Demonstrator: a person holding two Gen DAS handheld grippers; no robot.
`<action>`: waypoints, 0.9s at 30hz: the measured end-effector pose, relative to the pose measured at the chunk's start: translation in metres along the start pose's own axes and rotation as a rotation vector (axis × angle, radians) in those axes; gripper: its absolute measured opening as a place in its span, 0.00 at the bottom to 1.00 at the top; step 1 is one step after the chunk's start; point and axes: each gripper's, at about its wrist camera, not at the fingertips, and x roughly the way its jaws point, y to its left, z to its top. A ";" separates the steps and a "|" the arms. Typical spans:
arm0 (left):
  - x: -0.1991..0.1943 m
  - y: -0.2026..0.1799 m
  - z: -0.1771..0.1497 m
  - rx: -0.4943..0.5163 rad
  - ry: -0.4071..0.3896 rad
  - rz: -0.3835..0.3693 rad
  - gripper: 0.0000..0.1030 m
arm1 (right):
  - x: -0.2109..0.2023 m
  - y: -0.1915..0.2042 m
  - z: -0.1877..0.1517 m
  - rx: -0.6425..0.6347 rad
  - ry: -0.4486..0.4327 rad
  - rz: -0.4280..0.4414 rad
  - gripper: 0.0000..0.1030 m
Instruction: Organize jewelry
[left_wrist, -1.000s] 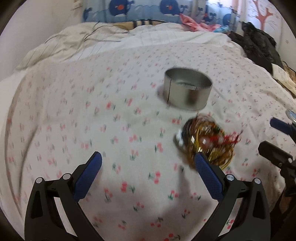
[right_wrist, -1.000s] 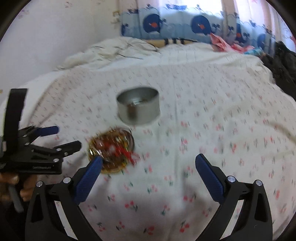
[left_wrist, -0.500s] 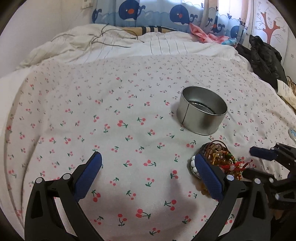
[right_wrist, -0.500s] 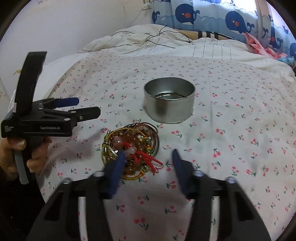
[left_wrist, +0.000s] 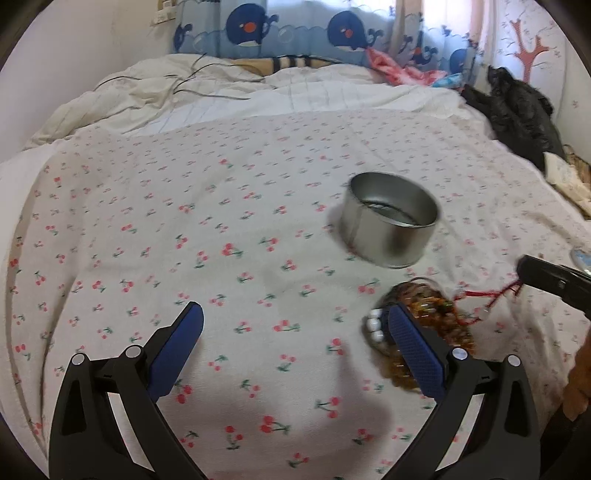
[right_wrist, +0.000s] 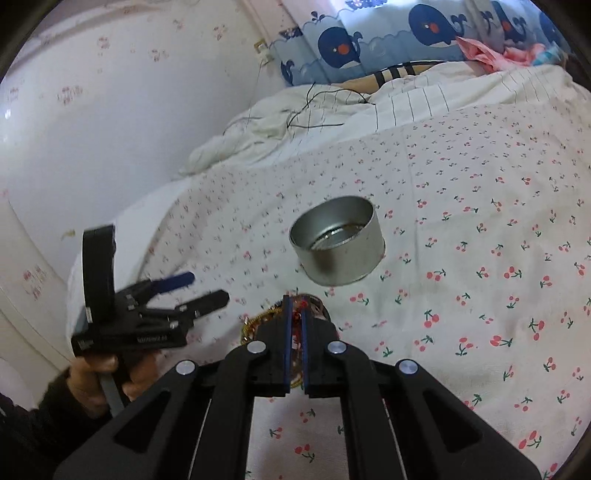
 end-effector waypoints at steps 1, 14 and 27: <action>-0.003 -0.004 0.000 0.012 -0.010 -0.037 0.94 | -0.002 -0.001 0.002 0.011 -0.006 0.010 0.05; -0.018 -0.055 -0.024 0.192 -0.063 -0.229 0.73 | -0.017 -0.029 0.007 0.130 -0.066 0.048 0.05; 0.010 -0.041 -0.025 0.078 0.041 -0.280 0.00 | -0.012 -0.028 0.005 0.140 -0.055 0.062 0.06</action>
